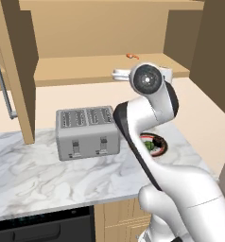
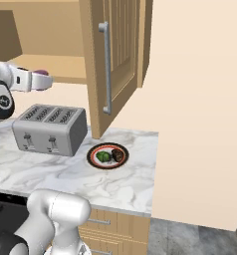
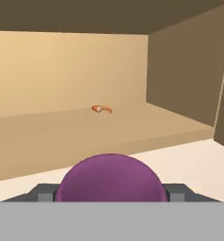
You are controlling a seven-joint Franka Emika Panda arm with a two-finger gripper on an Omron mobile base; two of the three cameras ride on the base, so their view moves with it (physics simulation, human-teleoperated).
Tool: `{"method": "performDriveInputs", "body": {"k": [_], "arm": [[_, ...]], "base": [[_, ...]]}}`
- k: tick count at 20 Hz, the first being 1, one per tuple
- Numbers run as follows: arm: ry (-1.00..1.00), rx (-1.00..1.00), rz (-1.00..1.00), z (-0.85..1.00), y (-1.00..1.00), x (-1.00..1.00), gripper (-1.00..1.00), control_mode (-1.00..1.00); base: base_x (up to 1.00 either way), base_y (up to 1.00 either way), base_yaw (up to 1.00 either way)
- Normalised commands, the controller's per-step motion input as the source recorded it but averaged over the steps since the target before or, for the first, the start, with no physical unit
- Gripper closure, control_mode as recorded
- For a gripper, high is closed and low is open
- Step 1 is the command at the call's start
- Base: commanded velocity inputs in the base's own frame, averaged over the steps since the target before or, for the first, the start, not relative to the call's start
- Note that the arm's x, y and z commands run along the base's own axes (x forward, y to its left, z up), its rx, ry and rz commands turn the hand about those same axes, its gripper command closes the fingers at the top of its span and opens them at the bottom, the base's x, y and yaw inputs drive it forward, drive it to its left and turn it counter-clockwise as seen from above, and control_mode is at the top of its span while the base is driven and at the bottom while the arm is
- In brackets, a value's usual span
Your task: Pick the avocado and bread from the counter and place them on the plate. Then pick the jam from the cabinet and place it next to the plate. Lastly close the cabinet door.
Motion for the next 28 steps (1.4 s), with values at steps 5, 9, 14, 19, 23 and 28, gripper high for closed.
{"method": "performDriveInputs", "body": {"k": [5,9,14,19,23,28], "arm": [[0.01,0.00,-0.16,-0.20,0.00,0.00,1.00,-1.00],[0.03,0.00,-0.14,-0.30,0.00,0.00,1.00,-1.00],[0.05,0.00,-0.13,-0.33,0.00,0.00,1.00,-1.00],[-0.03,-0.02,-0.05,-0.21,0.00,0.00,1.00,-1.00],[-0.03,-0.01,0.00,-0.29,0.00,-0.01,1.00,-1.00],[0.00,0.01,0.00,-0.43,0.00,0.00,1.00,-1.00]], "base": [[0.00,0.00,0.00],[0.00,0.00,0.00],[0.00,0.00,0.00],[0.00,0.00,0.00],[0.00,0.00,0.00],[0.00,0.00,0.00]]}}
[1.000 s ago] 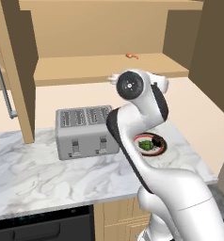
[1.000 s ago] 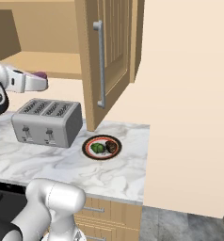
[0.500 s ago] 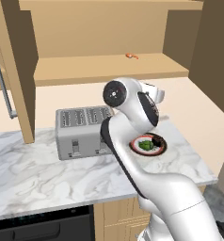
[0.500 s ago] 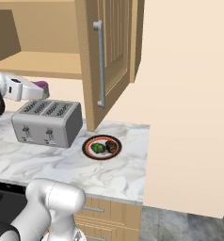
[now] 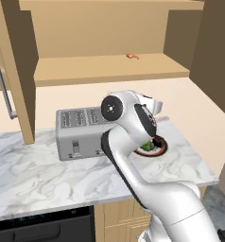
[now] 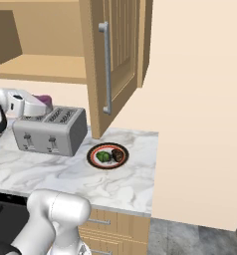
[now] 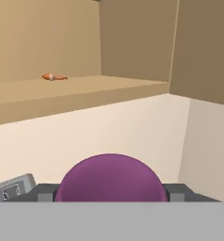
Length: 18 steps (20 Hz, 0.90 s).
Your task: Pick the avocado and bread from the counter and place them on the plate. Then pick the jam from the cabinet and place it next to the plate. Lastly close the cabinet door.
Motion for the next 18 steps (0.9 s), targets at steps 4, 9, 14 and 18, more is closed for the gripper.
{"method": "performDriveInputs", "body": {"k": [4,9,14,18], "arm": [[0.00,0.05,0.00,-0.36,0.00,-0.01,1.00,-1.00],[0.00,0.07,0.00,-0.27,0.00,0.00,1.00,-1.00],[0.00,0.08,-0.03,-0.20,0.00,0.00,1.00,-1.00],[0.00,0.08,-0.08,-0.22,0.00,0.00,1.00,-1.00]], "base": [[0.00,0.00,0.00],[0.00,0.00,0.00],[0.00,0.00,0.00],[0.00,0.00,0.00]]}}
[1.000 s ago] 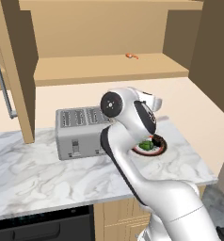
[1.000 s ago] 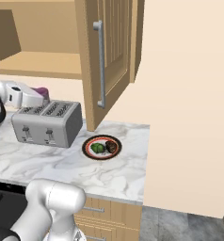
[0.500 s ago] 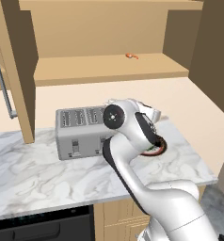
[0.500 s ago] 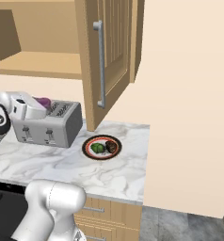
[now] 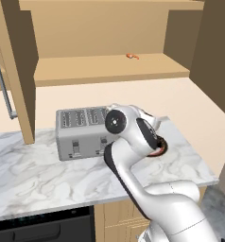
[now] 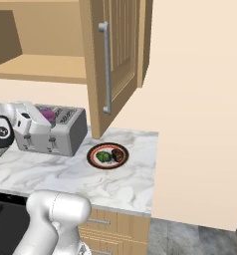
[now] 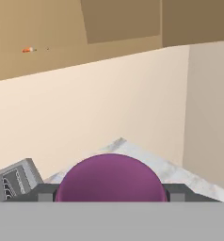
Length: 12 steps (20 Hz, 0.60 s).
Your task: Pick the avocado and bread from the counter and place them on the plate. Then pick the jam from the cabinet and place it next to the plate. Lastly close the cabinet door.
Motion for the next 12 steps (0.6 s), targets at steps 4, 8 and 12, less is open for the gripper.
{"method": "performDriveInputs", "body": {"k": [4,8,12], "arm": [[0.00,0.08,-0.10,-0.25,0.01,0.00,1.00,-1.00],[-0.02,0.03,-0.13,-0.27,0.06,0.00,1.00,-1.00],[-0.01,0.00,-0.13,-0.31,0.11,0.00,1.00,-1.00]], "base": [[0.00,0.00,0.00],[0.00,0.00,0.00],[0.00,0.00,0.00]]}}
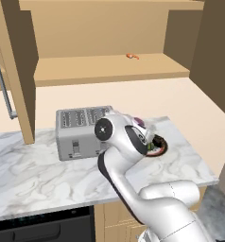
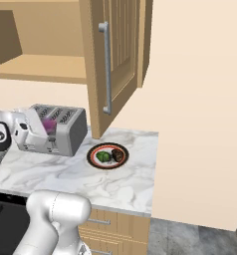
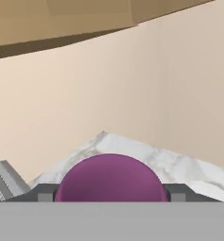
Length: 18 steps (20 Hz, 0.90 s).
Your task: Pick the avocado and bread from the counter and place them on the plate. Then pick the jam from the cabinet and place it next to the plate. Lastly close the cabinet door.
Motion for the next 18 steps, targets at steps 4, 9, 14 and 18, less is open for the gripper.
{"method": "performDriveInputs", "body": {"k": [4,9,14,18], "arm": [[0.00,0.00,-0.13,-0.40,0.16,0.00,1.00,-1.00],[0.00,0.00,-0.13,-0.37,0.14,0.00,1.00,-1.00],[0.00,0.00,-0.10,-0.31,0.05,0.06,1.00,-1.00],[0.00,0.01,-0.05,-0.30,0.00,0.16,1.00,-1.00]], "base": [[0.00,0.00,0.00],[0.00,0.00,0.00],[0.00,0.00,0.00],[0.00,0.00,0.00]]}}
